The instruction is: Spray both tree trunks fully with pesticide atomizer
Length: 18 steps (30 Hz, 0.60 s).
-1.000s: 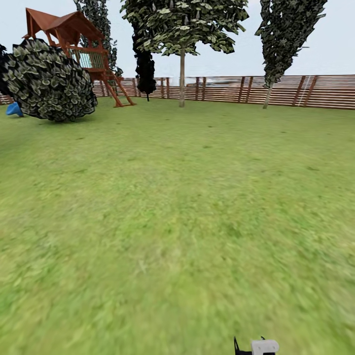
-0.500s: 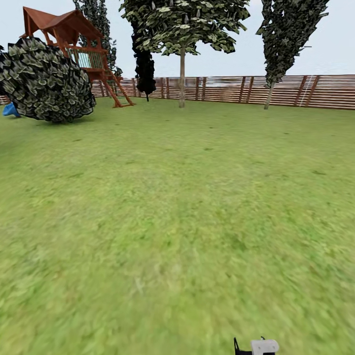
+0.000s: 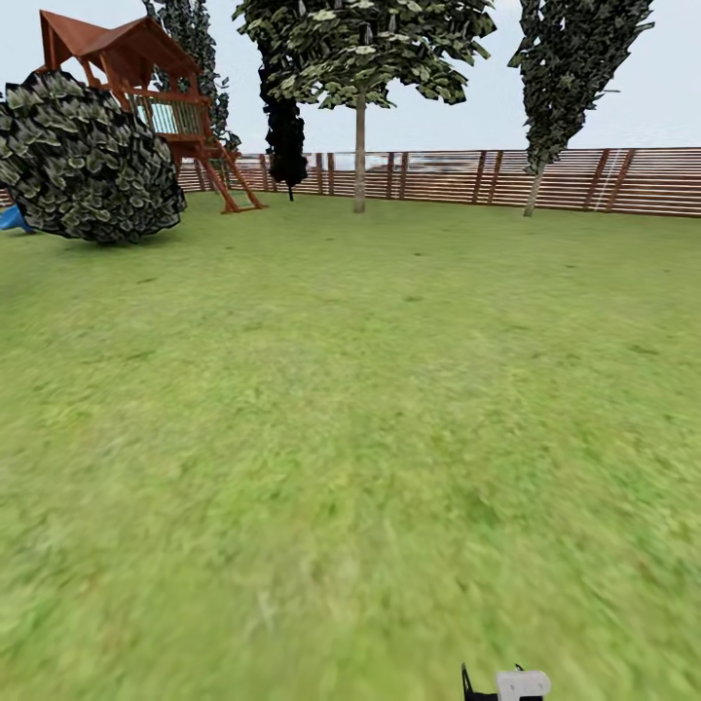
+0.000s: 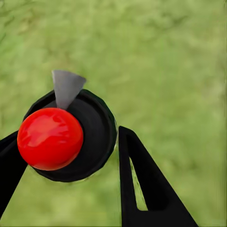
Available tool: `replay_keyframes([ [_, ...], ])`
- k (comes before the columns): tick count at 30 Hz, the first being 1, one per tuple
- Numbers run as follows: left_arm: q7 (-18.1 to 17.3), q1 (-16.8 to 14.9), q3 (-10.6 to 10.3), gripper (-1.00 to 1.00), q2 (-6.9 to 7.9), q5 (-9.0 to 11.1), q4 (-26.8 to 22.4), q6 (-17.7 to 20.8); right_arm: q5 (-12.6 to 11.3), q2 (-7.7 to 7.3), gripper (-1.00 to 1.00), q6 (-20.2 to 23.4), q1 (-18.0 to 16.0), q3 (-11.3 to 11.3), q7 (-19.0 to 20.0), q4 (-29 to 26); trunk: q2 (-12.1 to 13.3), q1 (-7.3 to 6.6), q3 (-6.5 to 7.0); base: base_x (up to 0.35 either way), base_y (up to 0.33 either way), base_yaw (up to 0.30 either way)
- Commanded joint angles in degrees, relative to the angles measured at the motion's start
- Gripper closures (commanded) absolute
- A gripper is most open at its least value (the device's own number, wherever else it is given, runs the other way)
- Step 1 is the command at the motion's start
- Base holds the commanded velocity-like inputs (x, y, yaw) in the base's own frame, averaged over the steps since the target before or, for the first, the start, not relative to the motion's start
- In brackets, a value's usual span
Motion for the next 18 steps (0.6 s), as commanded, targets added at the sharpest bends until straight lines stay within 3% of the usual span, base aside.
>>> replay_keyframes([
  [1, 0.14, -0.04, 0.42, 1.0, 0.01, -0.59, 0.07, -0.21, 0.26, 0.0, -1.0, -0.02, -0.03, 0.45, -0.6, 0.03, -0.02, 0.03, -0.05, 0.339, 0.0, 0.0],
  [18, 0.14, -0.04, 0.42, 1.0, 0.01, -0.58, 0.07, -0.21, 0.25, 0.0, -1.0, -0.02, -0.03, 0.45, -0.6, 0.06, -0.02, 0.03, -0.05, 0.339, 0.0, 0.0],
])
